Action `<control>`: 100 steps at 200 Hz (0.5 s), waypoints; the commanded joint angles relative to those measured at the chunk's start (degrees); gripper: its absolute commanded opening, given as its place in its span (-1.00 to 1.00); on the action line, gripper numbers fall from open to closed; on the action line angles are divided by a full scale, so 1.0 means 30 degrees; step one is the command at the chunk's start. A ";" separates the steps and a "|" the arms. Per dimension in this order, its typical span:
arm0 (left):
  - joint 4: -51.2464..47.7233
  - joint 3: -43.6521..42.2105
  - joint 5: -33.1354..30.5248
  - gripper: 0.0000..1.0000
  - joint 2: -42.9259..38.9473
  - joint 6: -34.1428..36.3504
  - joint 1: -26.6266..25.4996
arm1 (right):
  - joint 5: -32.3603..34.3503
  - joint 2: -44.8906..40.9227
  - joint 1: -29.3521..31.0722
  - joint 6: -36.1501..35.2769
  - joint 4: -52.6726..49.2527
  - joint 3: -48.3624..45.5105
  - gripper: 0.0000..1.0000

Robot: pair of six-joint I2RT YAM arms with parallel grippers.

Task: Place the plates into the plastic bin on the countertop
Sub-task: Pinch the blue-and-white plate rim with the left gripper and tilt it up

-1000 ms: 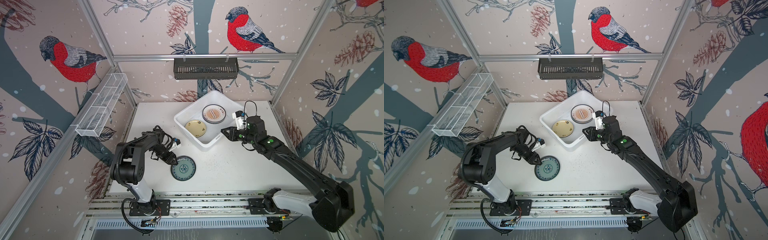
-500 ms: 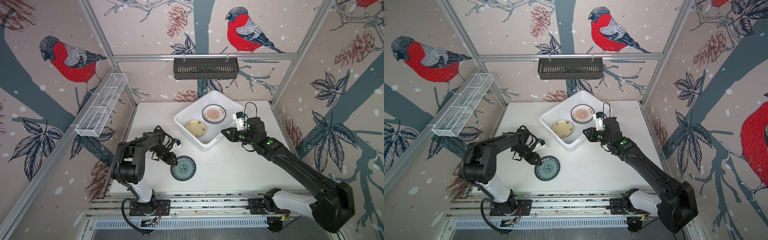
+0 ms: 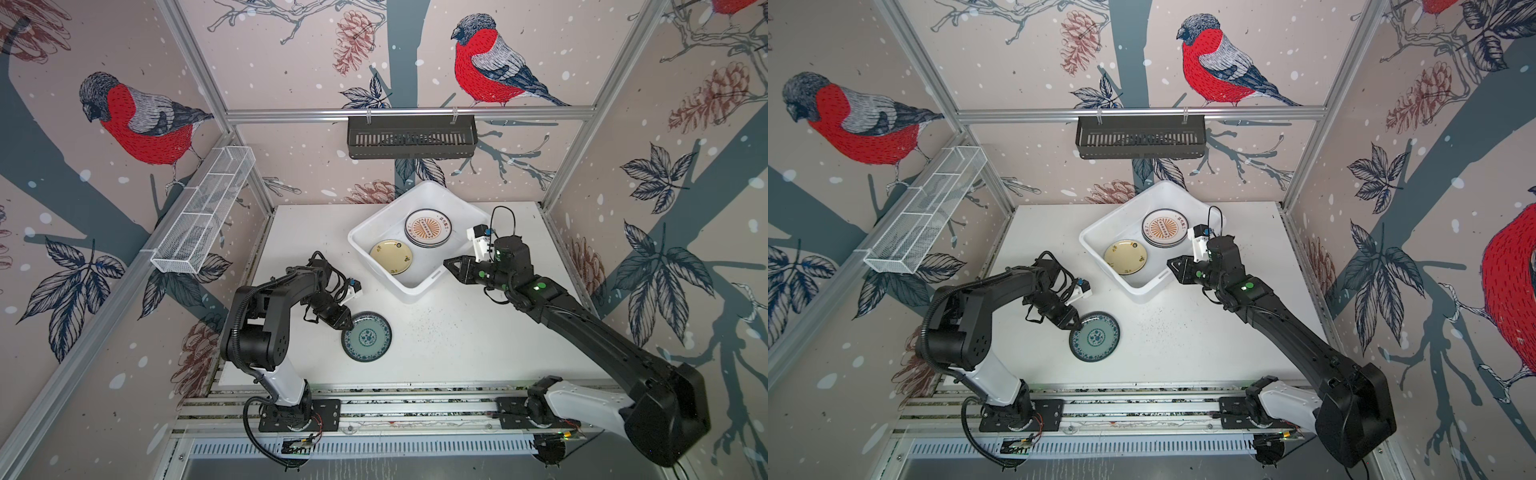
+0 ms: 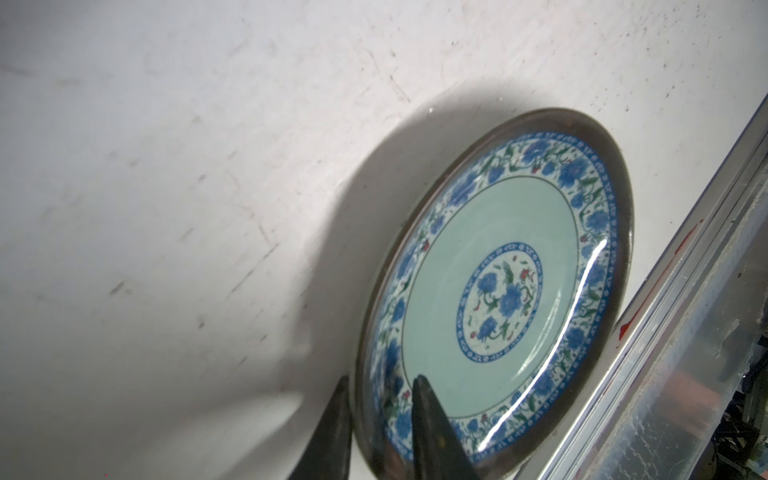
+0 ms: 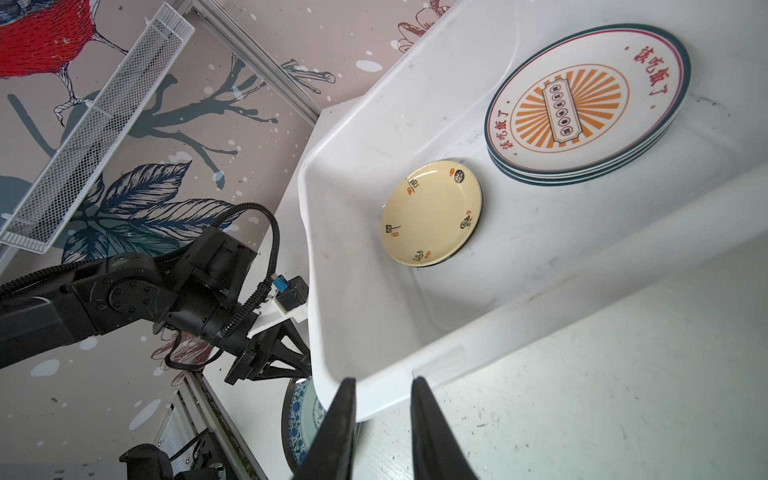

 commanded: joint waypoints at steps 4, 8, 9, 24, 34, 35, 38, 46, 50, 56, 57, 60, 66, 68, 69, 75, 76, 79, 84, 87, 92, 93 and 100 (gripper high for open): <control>0.0026 -0.0002 0.0044 -0.49 -0.0133 -0.0086 -0.0015 | 0.0048 -0.0113 -0.0076 0.0305 0.0748 -0.0097 -0.49; 0.0040 0.0022 0.0033 -0.49 -0.0143 -0.0089 -0.0021 | 0.0047 -0.0120 -0.0076 0.0311 0.0773 -0.0083 -0.49; 0.0040 0.0025 0.0040 -0.49 -0.0143 -0.0090 -0.0022 | 0.0047 -0.0113 -0.0077 0.0312 0.0775 -0.0075 -0.49; -0.0003 0.0058 0.0075 -0.52 -0.0108 -0.0115 -0.0020 | 0.0035 -0.0131 -0.0050 0.0312 0.0757 -0.0121 -0.49; 0.0013 0.0073 0.0048 -0.54 -0.0149 -0.0119 -0.0015 | 0.0051 -0.0164 -0.0050 0.0327 0.0770 -0.0153 -0.49; 0.0013 0.0080 0.0048 -0.54 -0.0141 -0.0119 -0.0004 | 0.0049 -0.0179 -0.0049 0.0319 0.0773 -0.0140 -0.49; 0.0012 0.0083 0.0062 -0.55 -0.0153 -0.0119 -0.0016 | 0.0062 -0.0195 -0.0064 0.0313 0.0791 -0.0176 -0.49; 0.0012 0.0087 0.0061 -0.57 -0.0136 -0.0119 -0.0007 | 0.0076 -0.0238 -0.0101 0.0312 0.0777 -0.0206 -0.49; 0.0012 0.0088 0.0050 -0.57 -0.0148 -0.0119 -0.0021 | 0.0076 -0.0251 -0.0102 0.0312 0.0753 -0.0205 -0.49; 0.0026 0.0066 0.0027 -0.59 -0.0190 -0.0104 -0.0022 | 0.0069 -0.0278 -0.0129 0.0314 0.0748 -0.0236 -0.49; 0.0019 0.0077 0.0037 -0.60 -0.0177 -0.0112 -0.0037 | 0.0073 -0.0294 -0.0133 0.0313 0.0748 -0.0225 -0.49; 0.0027 0.0057 0.0046 -0.61 -0.0164 -0.0118 -0.0024 | 0.0061 -0.0308 -0.0126 0.0334 0.0744 -0.0227 -0.49; 0.0035 0.0055 0.0027 -0.63 -0.0170 -0.0119 -0.0022 | 0.0076 -0.0310 -0.0135 0.0347 0.0748 -0.0259 -0.49; 0.0039 0.0057 0.0020 -0.63 -0.0179 -0.0119 -0.0022 | 0.0076 -0.0310 -0.0136 0.0343 0.0748 -0.0270 -0.49; 0.0040 0.0058 0.0034 -0.63 -0.0171 -0.0104 -0.0022 | 0.0076 -0.0310 -0.0137 0.0342 0.0748 -0.0257 -0.49; 0.0041 0.0057 0.0020 -0.67 -0.0150 -0.0118 -0.0009 | 0.0062 -0.0359 -0.0145 0.0341 0.0762 -0.0276 -0.49; 0.0041 0.0058 0.0005 -0.67 -0.0157 -0.0119 -0.0015 | 0.0054 -0.0349 -0.0156 0.0356 0.0770 -0.0275 -0.49; 0.0041 0.0044 0.0020 -0.68 -0.0147 -0.0119 -0.0010 | 0.0074 -0.0344 -0.0143 0.0372 0.0776 -0.0277 -0.49; 0.0000 0.0076 0.0018 -0.69 -0.0123 -0.0112 -0.0020 | 0.0076 -0.0347 -0.0187 0.0370 0.0784 -0.0307 -0.49; 0.0010 0.0071 0.0000 -0.69 -0.0110 -0.0118 -0.0022 | 0.0076 -0.0377 -0.0187 0.0370 0.0804 -0.0307 -0.49; 0.0010 0.0083 0.0018 -0.70 -0.0085 -0.0137 -0.0022 | 0.0076 -0.0373 -0.0188 0.0385 0.0806 -0.0304 -0.49; 0.0011 0.0085 0.0018 -0.70 -0.0080 -0.0128 -0.0022 | 0.0076 -0.0371 -0.0192 0.0392 0.0806 -0.0303 -0.49; 0.0019 0.0098 0.0004 -0.70 -0.0103 -0.0148 -0.0022 | 0.0076 -0.0387 -0.0221 0.0400 0.0806 -0.0297 -0.49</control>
